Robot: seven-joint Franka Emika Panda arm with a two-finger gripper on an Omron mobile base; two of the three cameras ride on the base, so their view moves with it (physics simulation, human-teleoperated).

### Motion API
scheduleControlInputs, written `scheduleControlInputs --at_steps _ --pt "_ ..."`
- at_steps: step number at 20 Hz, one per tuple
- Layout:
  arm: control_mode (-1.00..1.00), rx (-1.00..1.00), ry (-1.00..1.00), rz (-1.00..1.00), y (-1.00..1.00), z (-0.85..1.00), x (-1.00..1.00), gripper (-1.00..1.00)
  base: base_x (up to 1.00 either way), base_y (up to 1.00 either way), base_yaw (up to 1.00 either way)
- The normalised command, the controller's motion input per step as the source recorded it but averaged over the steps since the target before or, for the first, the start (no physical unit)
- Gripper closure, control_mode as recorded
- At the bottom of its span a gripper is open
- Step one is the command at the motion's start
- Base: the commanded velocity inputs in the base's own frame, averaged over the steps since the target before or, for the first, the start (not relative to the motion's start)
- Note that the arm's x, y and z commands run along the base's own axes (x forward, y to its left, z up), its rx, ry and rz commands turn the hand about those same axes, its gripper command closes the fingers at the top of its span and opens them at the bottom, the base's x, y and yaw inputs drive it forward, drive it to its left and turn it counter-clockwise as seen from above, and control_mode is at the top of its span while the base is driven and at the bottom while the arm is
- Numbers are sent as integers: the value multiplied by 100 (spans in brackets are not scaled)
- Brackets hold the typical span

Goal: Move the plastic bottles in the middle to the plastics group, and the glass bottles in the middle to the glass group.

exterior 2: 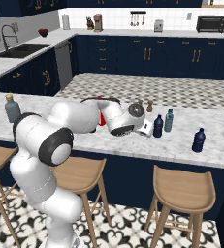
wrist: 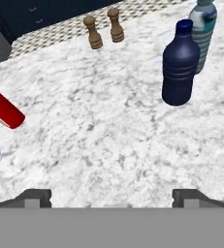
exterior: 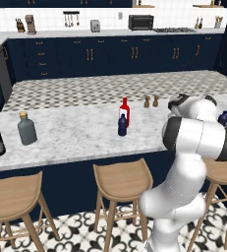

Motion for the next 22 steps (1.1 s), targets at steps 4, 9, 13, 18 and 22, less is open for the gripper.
scheduleControlInputs --at_steps 4,9,13,18,22 --pt "-100 0 0 17 49 100 -40 -100 0 0 0" --pt "-100 0 3 19 41 70 -40 -100 0 0 0" --pt "-100 -3 11 17 65 3 -31 -100 0 0 0" --pt "-100 -2 8 14 65 -3 -26 -100 0 0 0" --pt "-100 -1 2 8 69 0 -8 -100 0 0 0"
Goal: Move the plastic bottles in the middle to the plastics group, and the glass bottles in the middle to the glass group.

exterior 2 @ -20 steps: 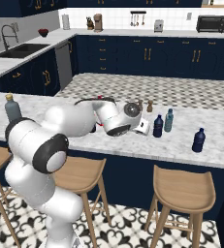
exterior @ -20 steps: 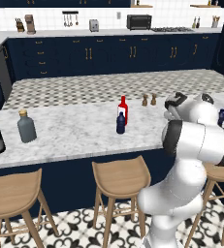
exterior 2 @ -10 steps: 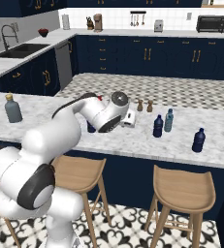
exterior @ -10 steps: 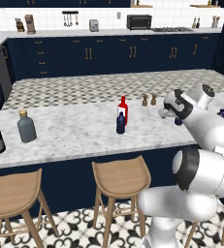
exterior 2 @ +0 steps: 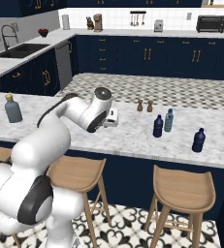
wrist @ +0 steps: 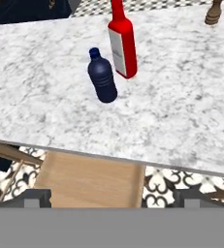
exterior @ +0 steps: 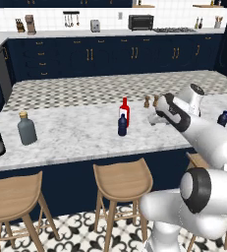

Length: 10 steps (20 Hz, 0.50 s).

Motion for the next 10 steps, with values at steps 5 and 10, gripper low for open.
scheduleControlInputs --at_steps 5,10 --pt "-100 -11 0 -2 92 3 14 -100 0 0 0" --pt "-100 -5 0 -7 34 0 23 -100 0 0 0"
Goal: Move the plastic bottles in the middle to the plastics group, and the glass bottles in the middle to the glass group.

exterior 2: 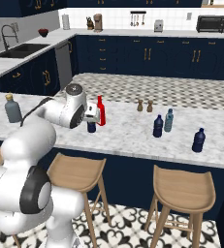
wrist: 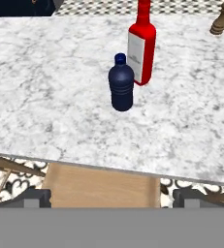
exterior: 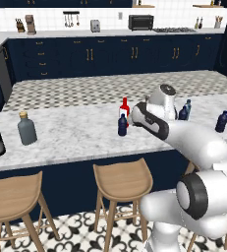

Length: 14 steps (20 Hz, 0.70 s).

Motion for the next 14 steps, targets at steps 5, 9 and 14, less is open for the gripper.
scheduleControlInputs --at_steps 5,9,14 --pt "-100 -3 0 -2 0 0 46 -100 0 0 0" --pt "-100 -4 0 -2 6 -3 70 -100 0 0 0" --pt "-100 -1 0 -6 21 -23 55 -100 0 0 0"
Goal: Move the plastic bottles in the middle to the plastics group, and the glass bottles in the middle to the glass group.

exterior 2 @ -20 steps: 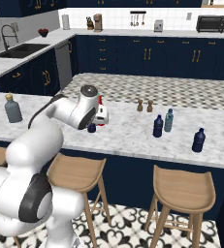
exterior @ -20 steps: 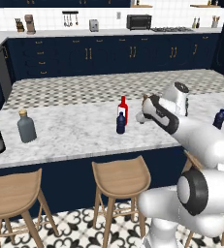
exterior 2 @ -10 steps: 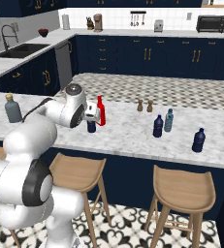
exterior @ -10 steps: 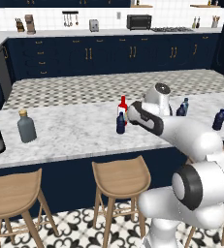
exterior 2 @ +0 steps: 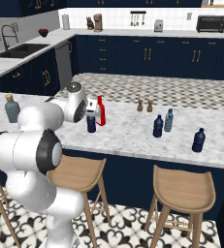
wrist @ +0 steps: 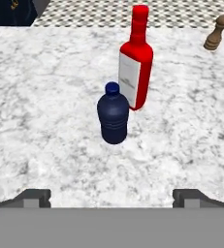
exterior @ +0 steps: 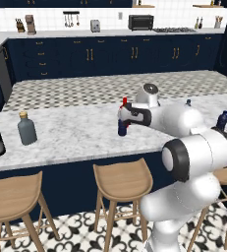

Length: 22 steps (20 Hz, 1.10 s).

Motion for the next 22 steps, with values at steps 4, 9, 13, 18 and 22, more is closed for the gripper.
scheduleControlInputs --at_steps 4,9,13,18,22 --pt "-100 0 0 -8 18 -39 46 -100 0 0 0" --pt "-100 0 3 -6 3 -19 32 -100 0 0 0" --pt "-100 0 3 -1 0 -24 47 -100 0 0 0" --pt "-100 0 2 0 0 -28 46 -100 0 0 0" --pt "-100 0 2 -1 0 -18 43 -100 0 0 0"
